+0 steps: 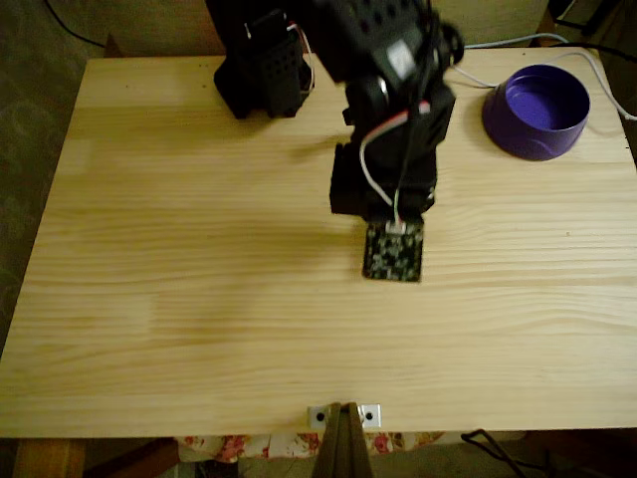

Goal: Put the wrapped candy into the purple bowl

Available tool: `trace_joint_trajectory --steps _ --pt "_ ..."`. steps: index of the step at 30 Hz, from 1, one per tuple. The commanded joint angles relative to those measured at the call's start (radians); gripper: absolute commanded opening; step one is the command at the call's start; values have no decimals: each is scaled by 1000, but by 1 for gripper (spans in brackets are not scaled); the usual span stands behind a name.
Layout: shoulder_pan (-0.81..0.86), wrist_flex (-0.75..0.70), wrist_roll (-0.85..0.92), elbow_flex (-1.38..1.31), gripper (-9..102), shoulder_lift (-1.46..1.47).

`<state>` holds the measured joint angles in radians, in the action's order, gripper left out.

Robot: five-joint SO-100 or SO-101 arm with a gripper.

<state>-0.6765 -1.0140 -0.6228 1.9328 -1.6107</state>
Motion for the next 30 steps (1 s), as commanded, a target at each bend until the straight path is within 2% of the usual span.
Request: trace_joint_trajectory --steps 1,8,15,22,30 --pt "-6 9 28 -60 1 -238" --pt "-137 109 118 -17 1 -483" --pt "-302 181 146 -51 1 -543" --pt "-506 273 253 -123 1 -503" --pt "-664 310 305 -285 1 -270"
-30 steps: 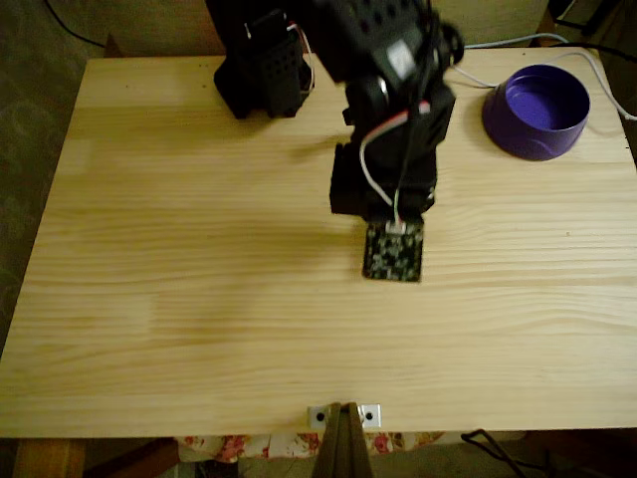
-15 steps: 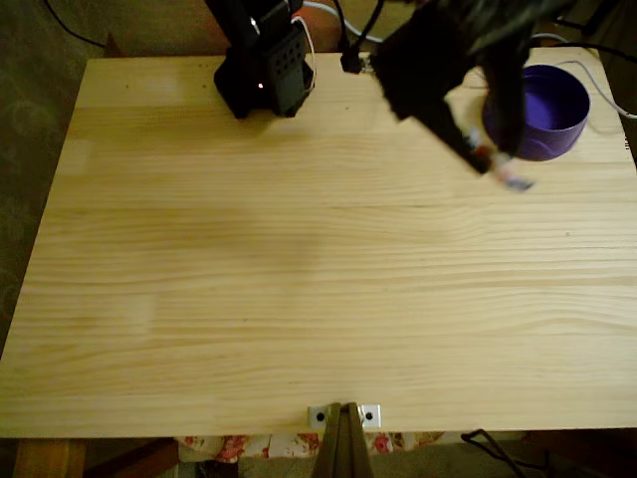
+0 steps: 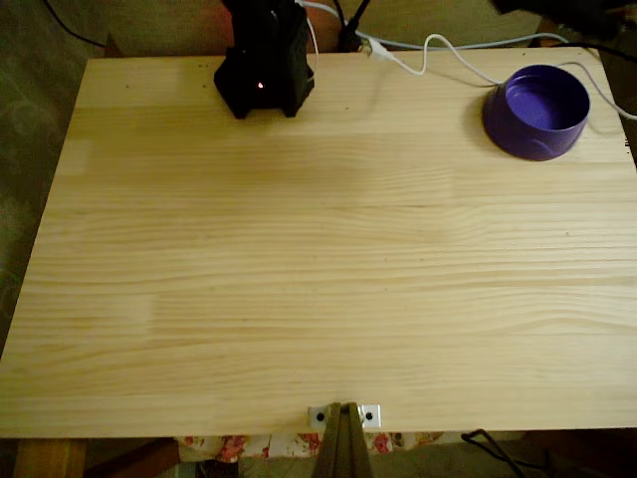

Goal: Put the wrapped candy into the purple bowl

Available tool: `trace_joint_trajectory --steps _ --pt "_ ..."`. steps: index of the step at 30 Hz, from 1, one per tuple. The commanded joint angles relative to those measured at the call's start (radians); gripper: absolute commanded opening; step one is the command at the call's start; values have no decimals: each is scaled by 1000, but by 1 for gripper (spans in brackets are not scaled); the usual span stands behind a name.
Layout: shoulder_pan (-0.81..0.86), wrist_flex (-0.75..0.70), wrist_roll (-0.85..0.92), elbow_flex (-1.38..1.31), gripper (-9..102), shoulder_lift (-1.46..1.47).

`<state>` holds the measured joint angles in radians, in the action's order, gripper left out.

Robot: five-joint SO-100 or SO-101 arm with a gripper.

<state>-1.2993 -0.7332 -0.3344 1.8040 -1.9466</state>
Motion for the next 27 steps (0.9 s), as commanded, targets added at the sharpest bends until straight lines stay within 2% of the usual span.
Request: trace_joint_trajectory --steps 1,6,16,22,27 --pt "-51 20 21 -192 1 110" --pt "-75 -126 23 -422 1 333" --pt "-117 -397 21 -729 1 597" --pt "-158 -472 2 -772 1 655" --pt "-193 -600 -5 -864 1 749"
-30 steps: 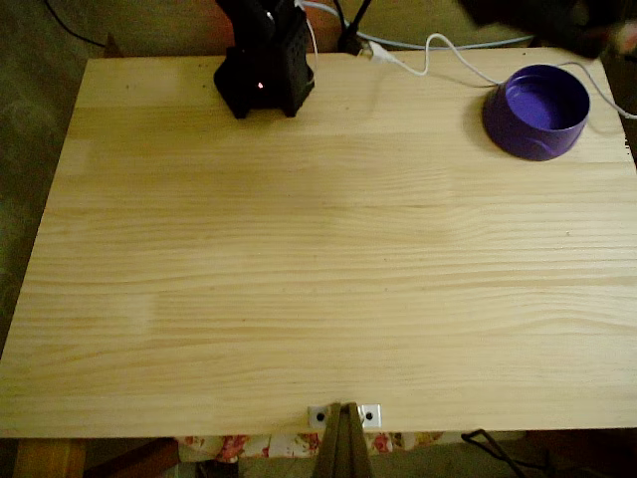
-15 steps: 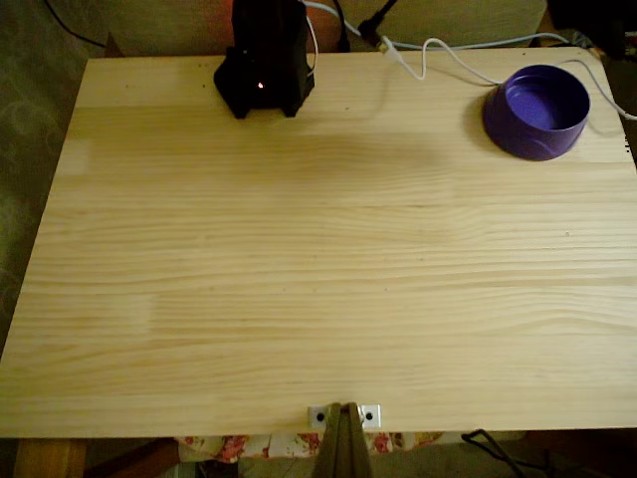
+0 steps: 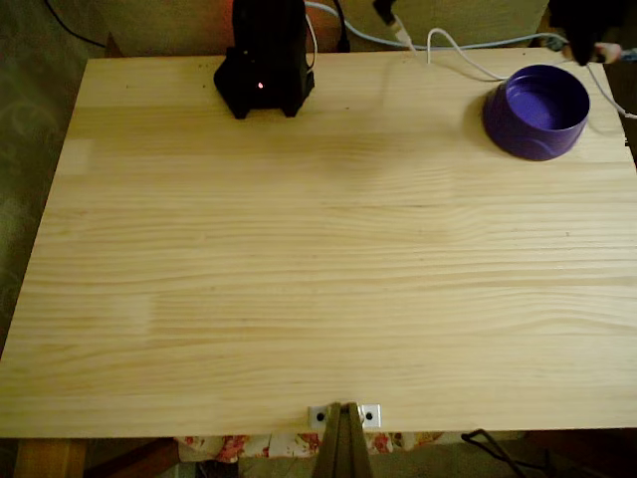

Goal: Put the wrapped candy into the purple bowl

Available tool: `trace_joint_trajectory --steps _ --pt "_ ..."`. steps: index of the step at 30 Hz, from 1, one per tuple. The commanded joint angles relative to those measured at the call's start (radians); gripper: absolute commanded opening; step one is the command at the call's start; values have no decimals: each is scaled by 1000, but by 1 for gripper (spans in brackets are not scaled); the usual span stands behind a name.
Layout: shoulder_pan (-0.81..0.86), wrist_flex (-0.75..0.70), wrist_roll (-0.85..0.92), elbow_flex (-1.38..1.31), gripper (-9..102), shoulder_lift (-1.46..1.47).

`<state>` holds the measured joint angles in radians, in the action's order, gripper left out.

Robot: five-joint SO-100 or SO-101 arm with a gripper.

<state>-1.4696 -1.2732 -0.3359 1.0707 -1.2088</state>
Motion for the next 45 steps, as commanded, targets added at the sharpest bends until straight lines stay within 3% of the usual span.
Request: trace_joint_trajectory --steps 1,6,17,21,26,31,37,45 --pt "-26 -78 -5 -150 1 34" --pt "-28 -146 -15 -242 8 107" --pt "-31 -147 -26 -252 22 112" --pt "-26 -147 -29 -252 20 98" --pt "5 -155 -21 -261 1 40" --pt "97 -161 6 -262 1 -58" --pt "322 -156 32 -210 1 -199" --pt "580 156 176 359 0 -699"
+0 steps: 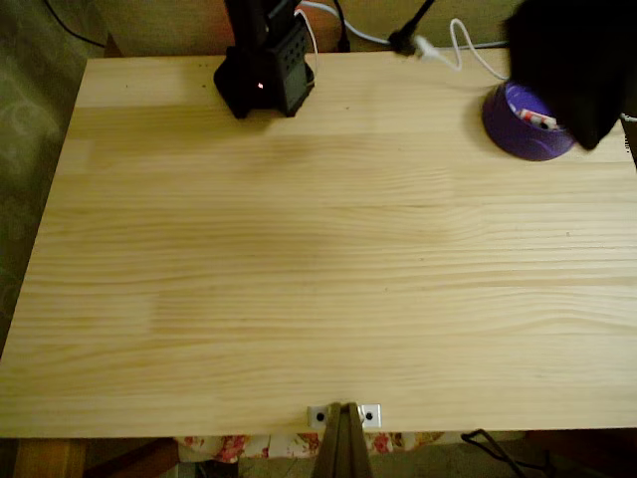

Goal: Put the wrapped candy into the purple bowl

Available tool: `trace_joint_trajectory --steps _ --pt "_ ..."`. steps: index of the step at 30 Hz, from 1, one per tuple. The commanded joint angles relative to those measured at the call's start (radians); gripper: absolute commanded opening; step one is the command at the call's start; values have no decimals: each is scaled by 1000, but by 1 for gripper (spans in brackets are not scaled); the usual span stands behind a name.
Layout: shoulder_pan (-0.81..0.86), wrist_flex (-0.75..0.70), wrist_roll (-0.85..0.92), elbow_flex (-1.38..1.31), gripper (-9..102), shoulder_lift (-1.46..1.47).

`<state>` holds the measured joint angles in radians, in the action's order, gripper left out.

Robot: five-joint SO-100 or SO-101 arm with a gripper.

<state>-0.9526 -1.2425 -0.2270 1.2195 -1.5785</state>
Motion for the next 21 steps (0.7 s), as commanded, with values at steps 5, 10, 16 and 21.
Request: trace_joint_trajectory --steps 5,10,16,21 --pt "189 103 69 351 0 -492" --pt "403 195 98 606 0 -724" --pt "712 281 156 897 0 -971" --pt "859 321 176 1123 0 -1137"
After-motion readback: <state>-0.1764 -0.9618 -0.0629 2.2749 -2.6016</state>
